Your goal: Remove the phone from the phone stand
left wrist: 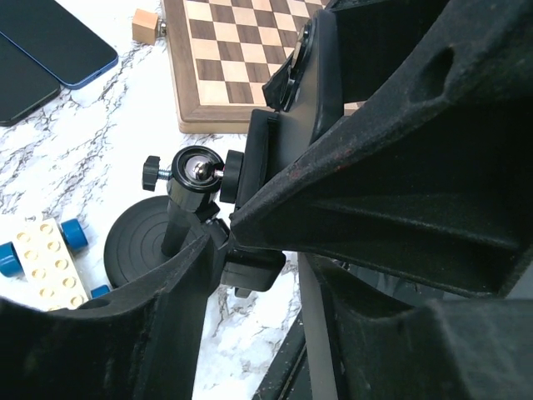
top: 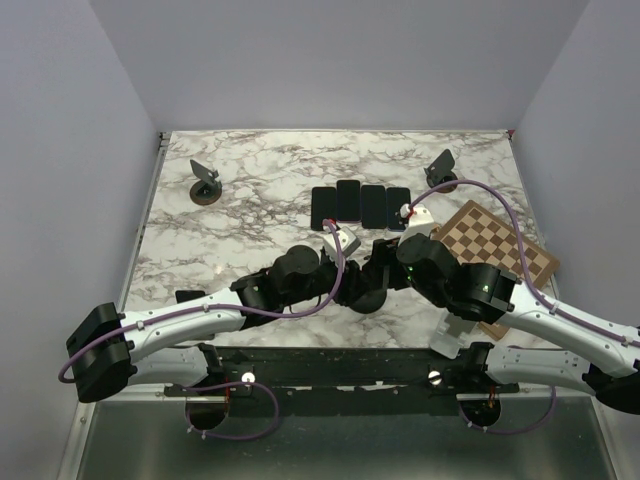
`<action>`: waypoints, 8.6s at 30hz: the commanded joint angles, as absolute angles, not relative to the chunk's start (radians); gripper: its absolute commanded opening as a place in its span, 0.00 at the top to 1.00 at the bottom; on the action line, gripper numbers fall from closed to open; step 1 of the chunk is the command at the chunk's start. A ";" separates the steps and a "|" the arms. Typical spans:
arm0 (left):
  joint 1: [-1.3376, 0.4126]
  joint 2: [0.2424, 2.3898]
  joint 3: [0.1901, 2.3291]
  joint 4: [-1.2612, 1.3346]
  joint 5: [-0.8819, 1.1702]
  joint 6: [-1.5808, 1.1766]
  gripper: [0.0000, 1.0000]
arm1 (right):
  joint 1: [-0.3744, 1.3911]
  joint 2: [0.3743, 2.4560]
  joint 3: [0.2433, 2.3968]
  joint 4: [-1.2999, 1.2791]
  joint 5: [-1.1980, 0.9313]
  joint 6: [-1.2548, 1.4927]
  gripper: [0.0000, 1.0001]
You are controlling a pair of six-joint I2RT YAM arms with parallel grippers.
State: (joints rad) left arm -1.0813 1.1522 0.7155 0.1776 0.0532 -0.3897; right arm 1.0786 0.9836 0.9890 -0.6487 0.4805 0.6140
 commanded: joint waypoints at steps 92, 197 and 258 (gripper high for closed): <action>-0.876 0.853 0.653 0.065 0.280 -0.479 0.32 | 1.085 0.707 1.034 -0.443 0.117 0.350 0.99; -0.225 1.130 1.084 -0.735 0.357 -0.340 1.00 | 1.086 0.658 1.036 -0.428 0.374 0.705 0.00; -0.223 2.289 1.902 -0.737 0.603 -0.509 0.83 | 1.085 0.747 1.111 -0.518 0.383 0.746 0.00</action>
State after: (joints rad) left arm -0.2222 2.2818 1.9057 -0.7750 0.5358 -0.4789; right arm 1.0790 0.7498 1.0958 -0.5175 0.3592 0.7578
